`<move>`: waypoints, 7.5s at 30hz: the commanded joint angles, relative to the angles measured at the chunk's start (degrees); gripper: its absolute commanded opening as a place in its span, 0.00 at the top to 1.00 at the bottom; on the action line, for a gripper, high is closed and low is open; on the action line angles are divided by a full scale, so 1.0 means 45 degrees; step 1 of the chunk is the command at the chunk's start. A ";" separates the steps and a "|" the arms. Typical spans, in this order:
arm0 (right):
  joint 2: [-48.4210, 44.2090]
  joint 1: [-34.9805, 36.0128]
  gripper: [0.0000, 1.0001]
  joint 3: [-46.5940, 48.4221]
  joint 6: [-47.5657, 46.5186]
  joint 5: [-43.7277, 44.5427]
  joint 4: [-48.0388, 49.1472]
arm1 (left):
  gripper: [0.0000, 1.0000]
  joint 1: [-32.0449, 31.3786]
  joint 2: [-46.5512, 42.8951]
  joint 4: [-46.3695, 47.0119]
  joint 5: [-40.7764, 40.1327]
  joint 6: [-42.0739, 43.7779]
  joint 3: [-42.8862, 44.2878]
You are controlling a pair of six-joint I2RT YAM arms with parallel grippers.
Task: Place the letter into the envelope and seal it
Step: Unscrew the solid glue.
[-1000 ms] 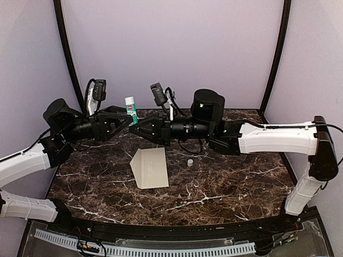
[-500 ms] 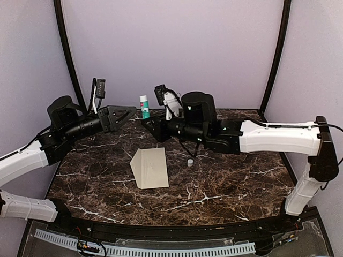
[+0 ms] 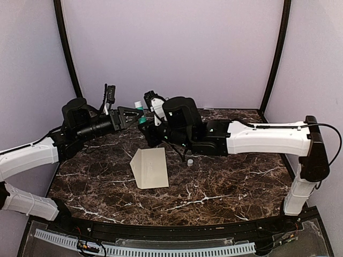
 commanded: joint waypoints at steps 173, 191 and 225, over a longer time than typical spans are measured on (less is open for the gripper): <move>0.1110 0.0184 0.77 0.1422 -0.1157 -0.1433 0.0162 | 1.00 -0.0044 -0.0985 -0.0406 0.0417 0.0984 -0.0321; -0.0883 -0.1289 1.00 -0.1511 0.1666 -1.3569 0.6270 | 1.00 -0.0005 -0.1330 0.1331 0.7967 0.2805 -0.0335; -0.1535 -0.0795 0.39 -0.1787 -0.0247 -0.5377 0.1708 | 1.00 0.0522 -0.1914 -0.1037 0.1115 0.2236 -0.0223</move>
